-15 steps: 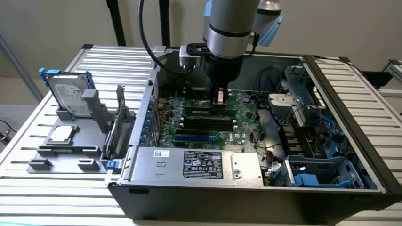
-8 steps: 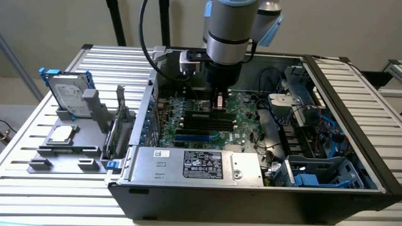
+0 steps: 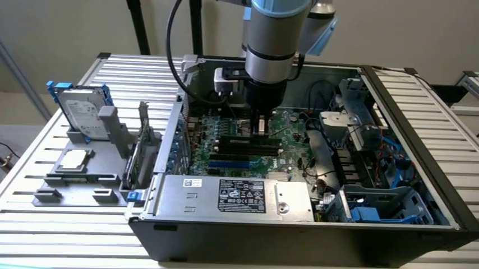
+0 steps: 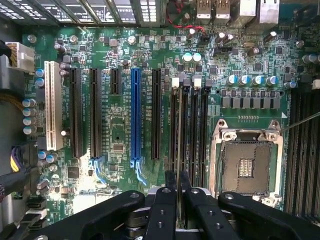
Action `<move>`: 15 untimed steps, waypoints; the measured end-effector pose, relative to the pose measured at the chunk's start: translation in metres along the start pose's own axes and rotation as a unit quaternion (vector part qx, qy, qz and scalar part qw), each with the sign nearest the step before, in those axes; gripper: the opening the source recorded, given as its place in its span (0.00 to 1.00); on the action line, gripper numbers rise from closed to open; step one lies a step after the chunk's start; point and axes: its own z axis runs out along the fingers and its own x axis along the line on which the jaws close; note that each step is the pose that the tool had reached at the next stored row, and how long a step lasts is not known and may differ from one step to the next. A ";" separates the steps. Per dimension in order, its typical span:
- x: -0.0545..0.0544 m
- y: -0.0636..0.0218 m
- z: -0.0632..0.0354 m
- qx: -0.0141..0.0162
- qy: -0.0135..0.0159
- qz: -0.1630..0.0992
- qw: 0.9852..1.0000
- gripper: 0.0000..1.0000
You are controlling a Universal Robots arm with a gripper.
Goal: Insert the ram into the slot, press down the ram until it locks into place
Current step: 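Insert the ram into the slot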
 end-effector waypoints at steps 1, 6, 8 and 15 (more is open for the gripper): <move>0.000 0.0000 0.0002 0.000 0.000 0.000 1.000 0.14; 0.001 0.0000 0.0019 0.000 0.000 0.000 1.000 0.14; 0.002 0.0000 0.0026 0.000 0.000 0.000 1.000 0.14; 0.002 0.0020 0.0062 0.001 0.000 0.000 1.000 0.14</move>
